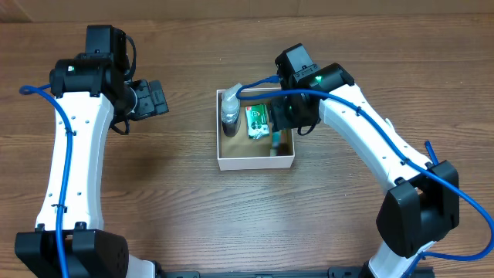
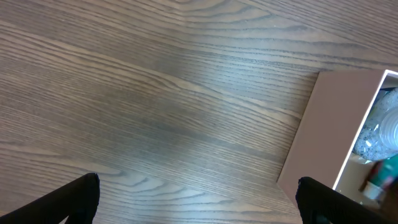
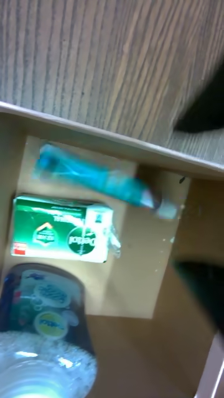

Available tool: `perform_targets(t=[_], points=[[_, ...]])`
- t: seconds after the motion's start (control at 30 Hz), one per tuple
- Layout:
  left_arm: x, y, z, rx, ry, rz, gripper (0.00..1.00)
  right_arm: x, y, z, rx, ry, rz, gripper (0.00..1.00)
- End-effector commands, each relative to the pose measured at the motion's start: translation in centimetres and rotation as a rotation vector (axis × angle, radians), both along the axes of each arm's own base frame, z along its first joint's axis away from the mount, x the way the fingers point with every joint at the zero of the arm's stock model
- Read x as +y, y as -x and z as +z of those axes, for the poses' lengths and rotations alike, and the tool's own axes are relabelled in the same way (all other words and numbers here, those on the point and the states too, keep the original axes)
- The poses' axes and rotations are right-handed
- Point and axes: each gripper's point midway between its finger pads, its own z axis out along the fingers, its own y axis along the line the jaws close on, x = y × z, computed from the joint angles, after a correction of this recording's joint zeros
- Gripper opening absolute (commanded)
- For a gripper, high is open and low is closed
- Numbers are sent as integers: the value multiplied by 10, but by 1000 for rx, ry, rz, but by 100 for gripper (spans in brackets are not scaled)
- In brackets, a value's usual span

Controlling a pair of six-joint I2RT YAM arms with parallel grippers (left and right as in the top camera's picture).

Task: Pack container

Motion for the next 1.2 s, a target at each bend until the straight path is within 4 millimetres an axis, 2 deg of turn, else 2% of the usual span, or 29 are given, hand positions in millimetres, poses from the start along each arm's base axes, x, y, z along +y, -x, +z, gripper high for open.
perform_targets(t=[0.0,0.03,0.1,0.13,0.17,0.2,0.23,0.27,0.3,0.37,0.4,0.43,0.47,0.57,0.63,0.77,0.97,1.17], points=[[-3,1,-3,7,5,-28,100,-1,2,15,-27,-9,2,71],[-3,1,-3,9,5,-28,100,-4,1,25,-55,-8,-18,69],[-3,1,-4,10,5,-28,100,-23,-7,59,-165,5,-83,70],[-3,1,-3,10,5,-27,100,-40,-12,87,-252,13,-124,72],[-3,1,-3,10,5,-27,100,-78,-18,130,-393,32,-225,78],[-3,1,-3,10,5,-27,100,-114,-21,155,-468,34,-317,91],[-3,1,-4,10,5,-27,100,-140,-22,166,-496,37,-371,95],[-3,1,-4,10,5,-28,100,-178,-21,168,-495,68,-418,95],[-3,1,-4,10,5,-28,100,-194,-20,164,-477,81,-420,95],[-3,1,-3,10,5,-28,100,-244,-13,131,-352,136,-446,96],[-3,1,-3,9,5,-28,100,-257,-12,120,-314,146,-477,96],[-3,1,-3,10,5,-28,100,-274,-9,98,-247,136,-519,96],[-3,1,-3,10,5,-28,100,-278,-8,86,-215,117,-522,96],[-3,1,-3,10,5,-28,100,-291,-3,28,-73,53,-528,96],[-3,1,-3,9,5,-28,100,-296,2,-3,6,51,-539,96],[-3,1,-3,9,5,-28,100,-294,11,-52,91,52,-511,95],[-3,1,-4,10,5,-28,100,-292,28,-98,120,61,-517,96],[-3,2,-4,14,5,-28,100,-301,32,-125,169,58,-525,96]])
